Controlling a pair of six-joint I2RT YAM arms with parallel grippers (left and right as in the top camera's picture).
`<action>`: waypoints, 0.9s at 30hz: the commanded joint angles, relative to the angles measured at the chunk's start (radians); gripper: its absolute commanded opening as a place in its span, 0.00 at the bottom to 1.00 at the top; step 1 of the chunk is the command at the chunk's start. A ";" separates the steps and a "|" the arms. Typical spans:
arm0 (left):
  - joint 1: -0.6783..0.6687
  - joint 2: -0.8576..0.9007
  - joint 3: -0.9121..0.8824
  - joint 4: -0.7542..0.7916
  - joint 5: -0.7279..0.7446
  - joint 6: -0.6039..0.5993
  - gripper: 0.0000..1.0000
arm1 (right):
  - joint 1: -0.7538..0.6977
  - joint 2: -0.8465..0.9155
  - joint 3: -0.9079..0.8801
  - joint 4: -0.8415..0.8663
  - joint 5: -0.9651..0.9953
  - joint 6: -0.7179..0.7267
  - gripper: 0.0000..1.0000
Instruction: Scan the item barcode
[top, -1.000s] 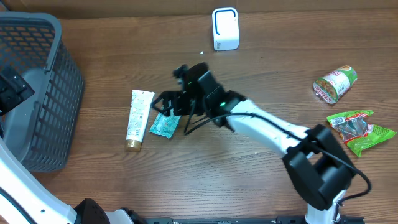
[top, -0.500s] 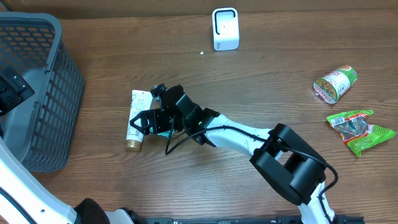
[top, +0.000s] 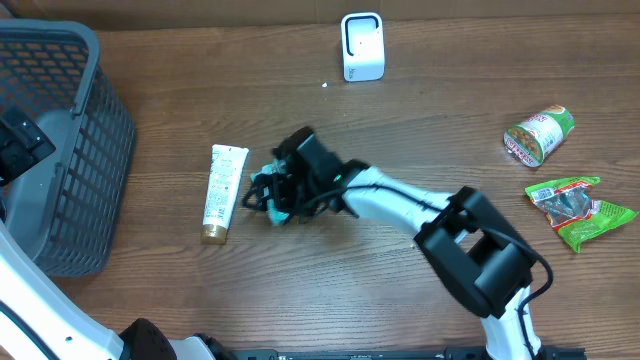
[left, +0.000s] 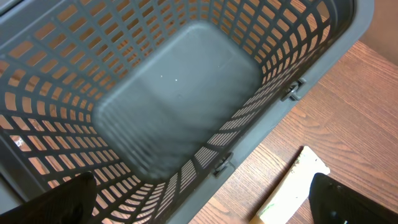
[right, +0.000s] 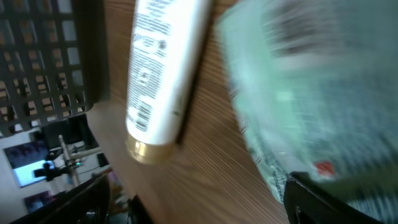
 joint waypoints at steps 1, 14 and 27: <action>0.000 -0.007 0.012 0.003 0.004 -0.007 1.00 | -0.096 -0.003 -0.003 -0.084 -0.063 -0.096 0.86; 0.000 -0.007 0.012 0.003 0.004 -0.007 1.00 | -0.320 -0.134 -0.002 -0.185 -0.107 -0.344 1.00; 0.000 -0.007 0.012 0.003 0.004 -0.007 1.00 | -0.326 -0.067 -0.003 -0.202 -0.020 -0.658 0.98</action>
